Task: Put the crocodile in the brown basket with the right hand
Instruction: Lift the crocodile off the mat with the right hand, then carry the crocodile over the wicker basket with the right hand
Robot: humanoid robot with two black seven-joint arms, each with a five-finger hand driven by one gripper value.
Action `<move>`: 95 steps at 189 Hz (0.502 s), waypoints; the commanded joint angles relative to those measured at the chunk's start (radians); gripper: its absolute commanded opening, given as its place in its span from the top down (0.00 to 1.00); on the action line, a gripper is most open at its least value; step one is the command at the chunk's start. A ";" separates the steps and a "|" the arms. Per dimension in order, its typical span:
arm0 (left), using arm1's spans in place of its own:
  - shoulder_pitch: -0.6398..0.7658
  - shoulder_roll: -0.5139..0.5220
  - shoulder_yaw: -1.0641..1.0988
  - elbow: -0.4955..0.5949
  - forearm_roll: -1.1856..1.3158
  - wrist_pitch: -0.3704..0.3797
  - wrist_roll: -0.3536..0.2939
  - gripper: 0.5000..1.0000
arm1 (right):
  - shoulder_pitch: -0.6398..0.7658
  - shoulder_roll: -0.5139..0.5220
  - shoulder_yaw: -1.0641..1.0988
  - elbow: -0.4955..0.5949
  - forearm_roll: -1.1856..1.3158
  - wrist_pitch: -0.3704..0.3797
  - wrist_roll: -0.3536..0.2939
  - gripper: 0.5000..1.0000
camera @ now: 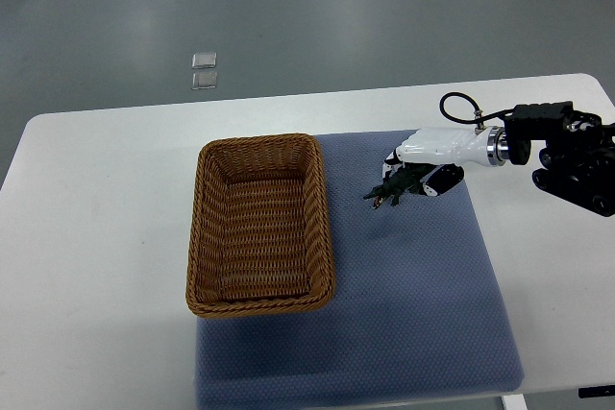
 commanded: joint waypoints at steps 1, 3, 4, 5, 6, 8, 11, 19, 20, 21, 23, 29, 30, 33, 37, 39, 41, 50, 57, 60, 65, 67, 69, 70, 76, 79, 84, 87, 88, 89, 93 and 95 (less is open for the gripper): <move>0.000 0.000 0.000 0.000 0.000 0.000 0.000 0.00 | 0.016 -0.003 0.002 0.000 0.031 0.019 0.000 1.00; 0.000 0.000 0.000 0.000 0.000 0.000 0.000 0.00 | 0.018 -0.003 0.002 0.000 0.037 0.021 0.000 1.00; 0.000 0.000 0.000 0.000 0.000 0.000 0.000 0.00 | 0.018 -0.003 0.002 0.000 0.037 0.021 0.000 1.00; 0.000 0.000 0.000 0.000 0.000 0.000 0.000 0.00 | 0.018 -0.003 0.002 0.000 0.037 0.021 0.000 1.00; 0.000 0.000 0.000 0.000 0.000 0.000 0.000 0.00 | 0.019 -0.003 0.002 0.000 0.042 0.022 0.000 1.00; 0.000 0.000 0.000 0.000 0.000 0.000 0.000 0.00 | 0.021 -0.003 0.000 0.000 0.046 0.024 0.000 1.00; 0.000 0.000 0.000 0.000 0.000 0.000 0.000 0.00 | 0.022 -0.003 0.000 0.000 0.051 0.025 0.000 1.00; 0.000 0.000 0.000 0.000 0.000 0.000 0.000 0.00 | 0.030 -0.003 0.002 0.002 0.071 0.031 0.000 1.00; 0.000 0.000 0.000 0.000 0.000 0.000 0.000 0.00 | 0.030 -0.003 0.002 0.002 0.074 0.031 0.000 1.00; 0.000 0.000 0.000 0.000 0.000 0.000 0.000 0.00 | 0.030 -0.003 0.002 0.002 0.074 0.031 0.000 1.00; 0.000 0.000 0.000 0.000 0.000 0.000 0.000 0.00 | 0.033 -0.002 0.002 0.002 0.077 0.031 0.000 1.00; 0.000 0.000 0.000 0.000 0.000 0.000 0.000 0.00 | 0.035 -0.002 0.002 0.002 0.080 0.033 0.000 1.00; 0.000 0.000 0.000 0.000 0.000 0.000 0.000 0.00 | 0.035 -0.002 0.000 0.002 0.080 0.033 0.000 1.00; 0.000 0.000 0.000 0.000 0.000 0.000 0.000 0.00 | 0.035 -0.002 0.000 0.002 0.080 0.033 0.000 1.00; 0.000 0.000 0.000 0.000 0.000 0.000 0.000 0.00 | 0.036 0.000 0.002 0.002 0.080 0.033 0.000 1.00; 0.000 0.000 0.000 0.000 0.000 0.000 0.000 0.00 | 0.036 0.001 0.000 0.002 0.080 0.033 0.000 1.00; 0.000 0.000 0.000 0.002 0.000 0.000 0.000 0.00 | 0.036 0.001 0.002 0.002 0.080 0.031 0.000 1.00; 0.000 0.000 0.000 0.000 0.000 0.000 0.000 0.00 | 0.038 0.004 0.002 0.002 0.080 0.031 0.000 1.00; 0.000 0.000 0.000 0.000 0.000 0.000 0.000 0.00 | 0.038 0.006 0.003 0.002 0.082 0.027 0.000 1.00; 0.000 0.000 0.000 0.000 0.000 0.000 0.000 0.00 | 0.039 0.006 0.003 0.002 0.082 0.027 0.000 1.00; 0.000 0.000 0.000 0.000 0.000 0.000 0.000 0.00 | 0.041 0.006 0.008 0.005 0.082 0.025 0.000 1.00; 0.000 0.000 0.000 0.000 0.000 0.000 0.000 0.00 | 0.042 0.007 0.011 0.005 0.082 0.025 0.000 1.00; 0.000 0.000 0.000 0.000 0.000 0.000 0.000 0.00 | 0.044 0.007 0.015 0.006 0.082 0.025 0.000 1.00; 0.000 0.000 0.000 0.000 0.000 0.000 0.000 0.00 | 0.044 0.007 0.015 0.006 0.082 0.025 0.000 1.00; 0.000 0.000 0.000 0.000 0.000 0.000 0.000 0.00 | 0.050 0.010 0.034 0.006 0.082 0.027 0.000 1.00; 0.000 0.000 0.000 0.000 0.000 0.000 0.000 0.00 | 0.052 0.012 0.040 0.008 0.082 0.027 0.000 1.00; 0.000 0.000 0.000 0.000 0.000 0.000 0.000 0.00 | 0.055 0.015 0.060 0.009 0.082 0.031 0.000 1.00; 0.000 0.000 0.000 0.000 0.000 -0.002 0.000 0.00 | 0.055 0.016 0.066 0.009 0.082 0.033 0.000 1.00; 0.000 0.000 0.000 0.000 0.000 0.000 0.000 0.00 | 0.055 0.020 0.072 0.009 0.082 0.034 0.000 1.00; 0.000 0.000 0.000 0.000 0.000 0.000 0.000 0.00 | 0.055 0.020 0.072 0.009 0.082 0.035 0.000 1.00; 0.000 0.000 0.000 0.000 0.000 0.000 0.000 0.00 | 0.056 0.026 0.083 0.009 0.082 0.036 0.000 1.00; 0.000 0.000 0.000 0.000 0.000 0.000 0.000 0.00 | 0.058 0.030 0.087 0.009 0.082 0.036 0.000 1.00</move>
